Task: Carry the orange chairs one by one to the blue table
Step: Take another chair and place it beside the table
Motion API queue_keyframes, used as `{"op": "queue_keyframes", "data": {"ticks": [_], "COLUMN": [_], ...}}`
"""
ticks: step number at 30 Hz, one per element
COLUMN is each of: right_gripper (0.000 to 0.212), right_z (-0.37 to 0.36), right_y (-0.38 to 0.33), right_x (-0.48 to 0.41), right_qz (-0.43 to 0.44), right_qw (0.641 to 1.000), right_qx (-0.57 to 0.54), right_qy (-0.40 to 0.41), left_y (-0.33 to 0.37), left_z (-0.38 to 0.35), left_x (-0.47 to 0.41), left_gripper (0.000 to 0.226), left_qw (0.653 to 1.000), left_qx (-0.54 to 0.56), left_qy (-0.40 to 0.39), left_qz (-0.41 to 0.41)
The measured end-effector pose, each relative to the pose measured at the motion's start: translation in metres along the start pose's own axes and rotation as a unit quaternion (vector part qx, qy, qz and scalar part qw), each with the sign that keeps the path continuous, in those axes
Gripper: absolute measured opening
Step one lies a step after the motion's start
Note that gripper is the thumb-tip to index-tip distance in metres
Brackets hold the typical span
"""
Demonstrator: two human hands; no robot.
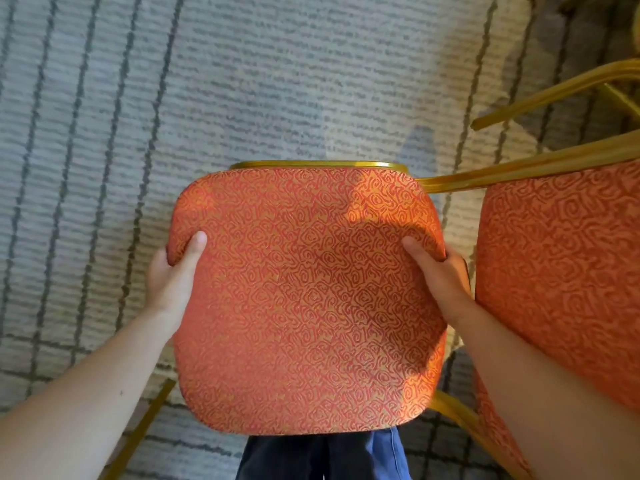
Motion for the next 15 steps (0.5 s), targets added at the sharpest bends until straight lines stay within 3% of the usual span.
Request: {"op": "queue_keyframes", "data": {"ticks": [3, 6, 11, 15], "right_gripper": [0.024, 0.027, 0.031, 0.039], "right_z": [0.000, -0.001, -0.002, -0.004], "right_y": [0.005, 0.007, 0.008, 0.010], "right_x": [-0.001, 0.002, 0.002, 0.002], "right_qz": [-0.025, -0.043, -0.070, -0.082], "right_qw": [0.999, 0.998, 0.996, 0.994], "right_qx": [-0.014, -0.032, -0.038, -0.043], "right_qy": [-0.027, -0.038, -0.045, -0.059], "left_y": [-0.010, -0.012, -0.025, -0.023], "left_z": [-0.005, -0.004, -0.007, -0.004], "left_x": [0.000, -0.003, -0.012, -0.013], "left_gripper": [0.028, 0.039, 0.115, 0.129], "left_qw": [0.998, 0.996, 0.982, 0.982], "left_qx": [0.036, 0.035, 0.012, -0.021], "left_qy": [-0.023, -0.034, -0.129, -0.131], "left_qz": [0.054, 0.071, 0.135, 0.132]}}
Point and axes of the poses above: each hand's wrist, its own x-axis away from the middle knuckle, its own z-axis out of the back of the hand, y = z × x, the point moved 7 cm from there along -x, towards the middle knuckle, and after that the axes turned 3 degrees about z, right-handed, at the moved point
